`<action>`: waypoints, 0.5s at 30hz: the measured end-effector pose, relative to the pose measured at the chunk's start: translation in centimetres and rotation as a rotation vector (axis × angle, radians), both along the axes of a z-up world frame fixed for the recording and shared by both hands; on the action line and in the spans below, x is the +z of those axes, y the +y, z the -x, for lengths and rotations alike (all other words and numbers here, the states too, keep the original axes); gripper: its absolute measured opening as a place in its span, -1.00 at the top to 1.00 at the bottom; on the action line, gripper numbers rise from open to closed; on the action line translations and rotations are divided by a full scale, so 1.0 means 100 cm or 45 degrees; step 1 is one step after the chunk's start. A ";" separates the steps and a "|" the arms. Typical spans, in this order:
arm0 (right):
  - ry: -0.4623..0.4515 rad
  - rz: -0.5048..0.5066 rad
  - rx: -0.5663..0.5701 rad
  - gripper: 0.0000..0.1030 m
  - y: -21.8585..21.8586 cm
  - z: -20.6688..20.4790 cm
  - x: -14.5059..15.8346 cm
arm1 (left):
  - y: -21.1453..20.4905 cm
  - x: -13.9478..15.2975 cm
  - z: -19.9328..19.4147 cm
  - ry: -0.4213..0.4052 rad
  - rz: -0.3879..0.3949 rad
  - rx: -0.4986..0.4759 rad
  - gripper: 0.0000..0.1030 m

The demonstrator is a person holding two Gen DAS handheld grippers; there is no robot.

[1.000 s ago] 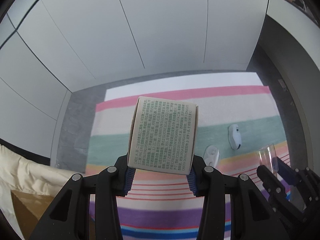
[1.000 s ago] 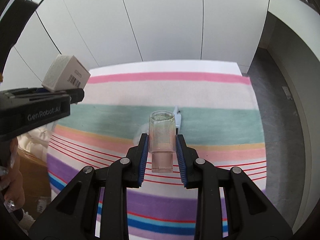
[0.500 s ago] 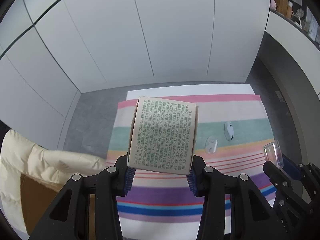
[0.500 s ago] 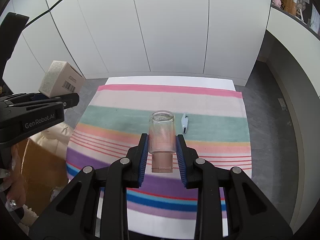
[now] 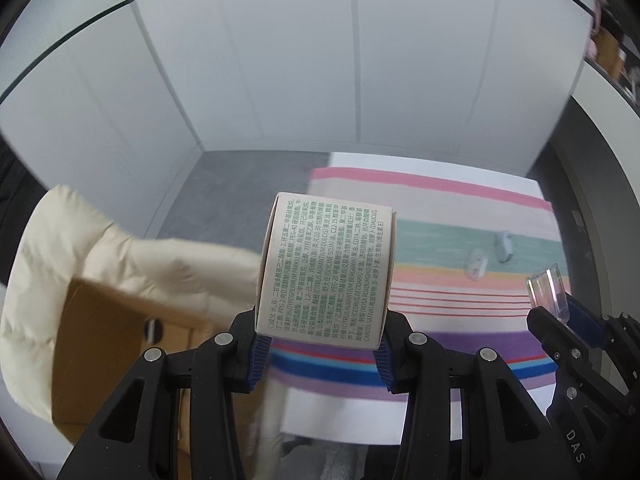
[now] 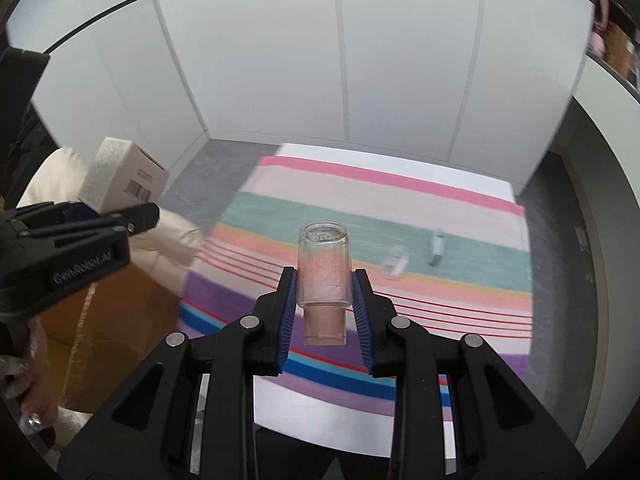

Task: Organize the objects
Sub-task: 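Lift the beige box and glass vial and carry both toward the cardboard box, then open the left gripper over the box while the right gripper releases the glass vial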

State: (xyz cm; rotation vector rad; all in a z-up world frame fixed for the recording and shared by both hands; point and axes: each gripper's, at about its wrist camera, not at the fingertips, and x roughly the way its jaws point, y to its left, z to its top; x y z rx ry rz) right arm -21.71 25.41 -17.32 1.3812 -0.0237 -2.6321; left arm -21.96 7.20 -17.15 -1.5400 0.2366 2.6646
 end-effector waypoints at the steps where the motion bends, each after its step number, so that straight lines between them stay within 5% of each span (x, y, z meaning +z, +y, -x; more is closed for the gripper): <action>1: 0.003 0.004 0.033 0.45 -0.015 -0.001 0.002 | -0.015 0.001 -0.003 0.002 -0.001 0.026 0.14; 15: -0.026 -0.018 0.391 0.45 -0.203 -0.035 -0.001 | -0.227 -0.007 -0.065 0.005 -0.007 0.379 0.14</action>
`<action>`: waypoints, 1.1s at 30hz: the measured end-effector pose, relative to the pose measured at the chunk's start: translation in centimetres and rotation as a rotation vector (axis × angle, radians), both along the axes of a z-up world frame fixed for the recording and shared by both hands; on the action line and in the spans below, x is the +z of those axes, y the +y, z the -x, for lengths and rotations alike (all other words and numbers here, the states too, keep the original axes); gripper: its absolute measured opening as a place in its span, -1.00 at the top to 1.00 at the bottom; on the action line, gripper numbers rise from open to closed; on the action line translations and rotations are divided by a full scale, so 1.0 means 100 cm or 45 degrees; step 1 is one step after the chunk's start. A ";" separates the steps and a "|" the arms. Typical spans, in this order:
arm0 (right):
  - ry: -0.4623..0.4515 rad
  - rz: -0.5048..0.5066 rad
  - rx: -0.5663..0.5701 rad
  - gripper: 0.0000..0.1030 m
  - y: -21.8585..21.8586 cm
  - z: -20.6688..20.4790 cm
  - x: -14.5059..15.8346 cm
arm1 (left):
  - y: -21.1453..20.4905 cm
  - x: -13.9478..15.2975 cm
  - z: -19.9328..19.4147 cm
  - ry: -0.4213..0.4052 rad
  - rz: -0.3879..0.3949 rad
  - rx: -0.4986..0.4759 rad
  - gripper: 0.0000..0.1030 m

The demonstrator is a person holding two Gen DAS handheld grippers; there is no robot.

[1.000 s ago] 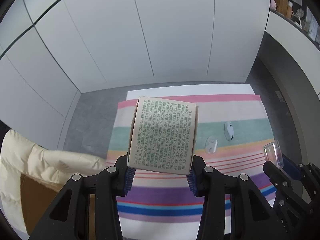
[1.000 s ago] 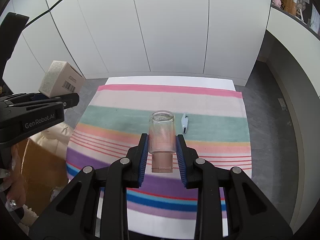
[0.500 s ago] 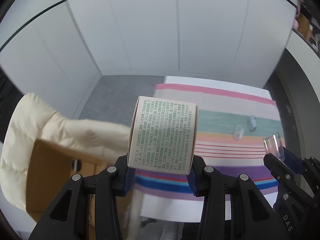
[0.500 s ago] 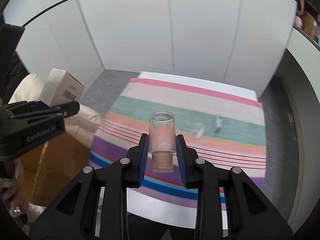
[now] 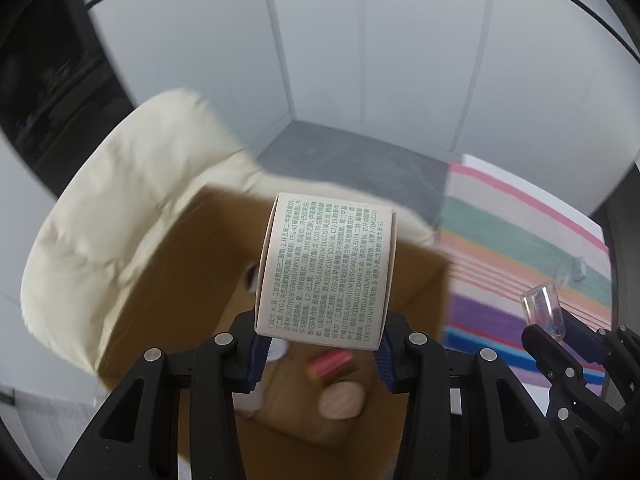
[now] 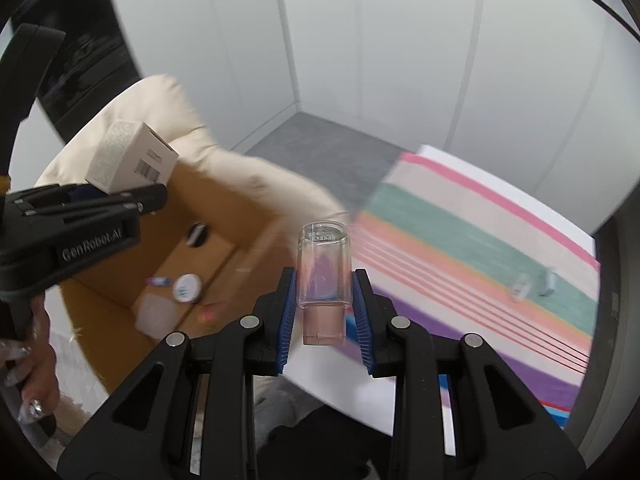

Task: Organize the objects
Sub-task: 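Open the left gripper over the box while the right gripper releases the glass vial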

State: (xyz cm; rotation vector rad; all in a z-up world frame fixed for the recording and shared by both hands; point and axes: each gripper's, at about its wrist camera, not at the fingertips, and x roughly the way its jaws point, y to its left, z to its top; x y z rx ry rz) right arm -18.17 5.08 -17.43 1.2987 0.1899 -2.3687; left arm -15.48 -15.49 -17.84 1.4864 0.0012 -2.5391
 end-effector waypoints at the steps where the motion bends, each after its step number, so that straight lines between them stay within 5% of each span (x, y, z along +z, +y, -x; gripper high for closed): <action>1: -0.008 0.002 0.029 0.45 -0.015 -0.003 -0.001 | -0.011 -0.001 -0.006 0.004 0.004 0.018 0.14; 9: -0.082 0.024 0.209 0.45 -0.110 -0.034 -0.009 | -0.093 -0.015 -0.040 -0.009 0.025 0.223 0.13; 12: -0.092 0.055 0.244 0.43 -0.130 -0.043 -0.015 | -0.114 -0.016 -0.051 0.004 0.013 0.280 -0.18; 13: -0.098 0.068 0.238 0.14 -0.132 -0.043 -0.016 | -0.117 -0.016 -0.049 -0.001 0.006 0.291 -0.55; 14: -0.114 0.075 0.225 -0.47 -0.134 -0.042 -0.019 | -0.120 -0.017 -0.049 -0.013 0.002 0.299 -0.86; 16: -0.134 0.107 0.182 -0.80 -0.136 -0.039 -0.021 | -0.125 -0.020 -0.050 -0.033 0.010 0.305 -0.94; 33: -0.169 0.123 0.082 -0.80 -0.113 -0.021 -0.025 | -0.103 -0.035 -0.045 -0.103 0.003 0.219 -0.94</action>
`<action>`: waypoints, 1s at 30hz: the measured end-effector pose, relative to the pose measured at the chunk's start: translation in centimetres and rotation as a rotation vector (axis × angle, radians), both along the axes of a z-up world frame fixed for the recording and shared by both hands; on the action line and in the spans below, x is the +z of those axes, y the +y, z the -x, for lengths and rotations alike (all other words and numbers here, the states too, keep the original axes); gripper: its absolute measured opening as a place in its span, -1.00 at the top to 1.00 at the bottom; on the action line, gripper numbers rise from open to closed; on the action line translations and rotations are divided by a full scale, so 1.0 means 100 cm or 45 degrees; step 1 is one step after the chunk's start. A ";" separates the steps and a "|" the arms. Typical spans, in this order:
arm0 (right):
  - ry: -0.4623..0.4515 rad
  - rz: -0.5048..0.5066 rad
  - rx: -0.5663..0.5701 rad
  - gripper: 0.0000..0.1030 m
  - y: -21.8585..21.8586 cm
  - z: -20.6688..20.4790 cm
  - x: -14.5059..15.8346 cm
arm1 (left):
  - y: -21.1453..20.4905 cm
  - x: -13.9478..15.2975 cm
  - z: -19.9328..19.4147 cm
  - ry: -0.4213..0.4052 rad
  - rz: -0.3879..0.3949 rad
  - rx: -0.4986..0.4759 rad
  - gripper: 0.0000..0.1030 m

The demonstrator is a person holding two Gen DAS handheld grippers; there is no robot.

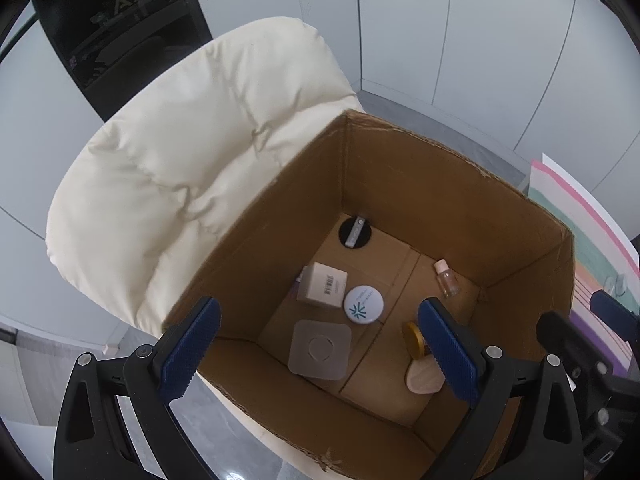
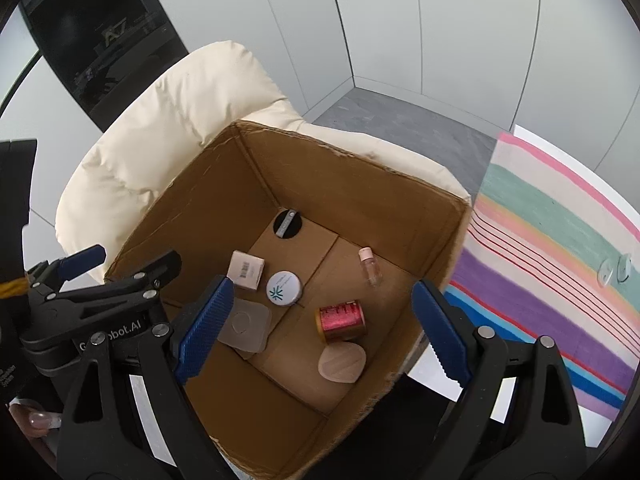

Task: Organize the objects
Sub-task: 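Open the left gripper over the box while the right gripper releases the glass vial, then withdraw both open grippers from the box back toward the striped cloth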

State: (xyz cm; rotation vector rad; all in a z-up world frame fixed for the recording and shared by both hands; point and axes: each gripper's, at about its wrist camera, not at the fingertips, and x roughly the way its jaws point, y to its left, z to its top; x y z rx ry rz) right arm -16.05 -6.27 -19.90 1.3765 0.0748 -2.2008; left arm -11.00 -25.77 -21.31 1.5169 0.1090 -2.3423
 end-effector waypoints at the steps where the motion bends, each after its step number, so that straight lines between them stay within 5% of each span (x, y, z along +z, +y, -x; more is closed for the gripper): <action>1: -0.002 0.001 -0.008 -0.80 0.003 0.001 0.000 | 0.002 -0.001 0.000 0.002 -0.004 -0.008 -0.94; 16: 0.020 -0.020 -0.144 -0.80 0.062 0.007 0.009 | 0.046 0.000 0.010 0.053 -0.035 -0.118 -0.94; 30: 0.043 -0.060 -0.455 -0.80 0.195 0.011 0.018 | 0.182 0.004 0.049 0.072 -0.206 -0.399 -0.94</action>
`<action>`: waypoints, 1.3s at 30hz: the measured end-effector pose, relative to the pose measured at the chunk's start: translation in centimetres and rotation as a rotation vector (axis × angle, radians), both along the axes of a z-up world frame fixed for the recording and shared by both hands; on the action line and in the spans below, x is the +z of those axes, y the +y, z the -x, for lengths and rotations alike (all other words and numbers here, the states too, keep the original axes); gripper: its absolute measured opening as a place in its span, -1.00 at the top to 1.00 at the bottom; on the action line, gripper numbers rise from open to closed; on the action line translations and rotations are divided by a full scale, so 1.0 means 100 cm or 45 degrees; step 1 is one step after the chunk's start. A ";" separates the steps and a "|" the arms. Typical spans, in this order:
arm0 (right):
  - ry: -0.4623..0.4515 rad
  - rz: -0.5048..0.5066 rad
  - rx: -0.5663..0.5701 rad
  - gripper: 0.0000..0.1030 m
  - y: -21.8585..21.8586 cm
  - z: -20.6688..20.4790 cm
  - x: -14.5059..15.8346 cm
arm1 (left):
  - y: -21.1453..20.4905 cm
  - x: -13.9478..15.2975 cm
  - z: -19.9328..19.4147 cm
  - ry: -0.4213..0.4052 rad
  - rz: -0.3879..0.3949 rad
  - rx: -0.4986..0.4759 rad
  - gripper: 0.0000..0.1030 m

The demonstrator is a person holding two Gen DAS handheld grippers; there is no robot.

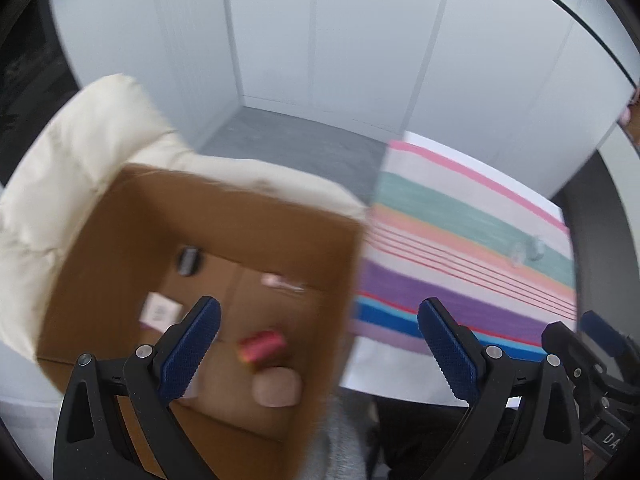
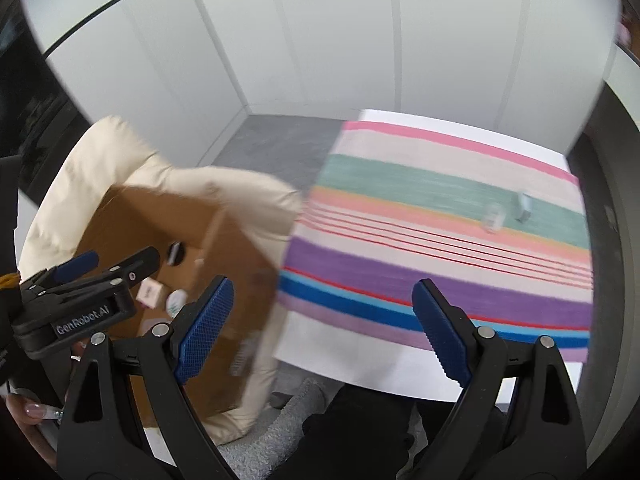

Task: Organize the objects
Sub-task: 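Withdraw both open grippers from the box back toward the striped cloth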

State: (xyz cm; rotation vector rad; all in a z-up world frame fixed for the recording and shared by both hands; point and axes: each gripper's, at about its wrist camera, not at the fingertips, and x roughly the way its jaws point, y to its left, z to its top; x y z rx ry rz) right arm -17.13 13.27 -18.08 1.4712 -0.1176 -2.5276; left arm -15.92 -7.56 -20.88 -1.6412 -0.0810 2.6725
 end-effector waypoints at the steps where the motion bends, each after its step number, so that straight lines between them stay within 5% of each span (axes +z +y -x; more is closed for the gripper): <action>1: 0.004 -0.001 -0.030 -0.80 0.013 -0.001 0.001 | 0.013 0.000 0.003 0.000 0.002 -0.022 -0.94; 18: -0.007 0.005 -0.440 -0.80 0.209 -0.034 -0.004 | 0.215 -0.014 0.006 0.015 0.110 -0.404 -0.94; 29: -0.081 0.005 -0.509 -0.80 0.269 -0.031 -0.038 | 0.248 -0.036 0.033 -0.030 0.146 -0.421 -0.94; 39: -0.150 -0.020 -0.493 -0.80 0.291 0.000 -0.077 | 0.280 -0.083 0.044 -0.060 0.282 -0.521 -0.94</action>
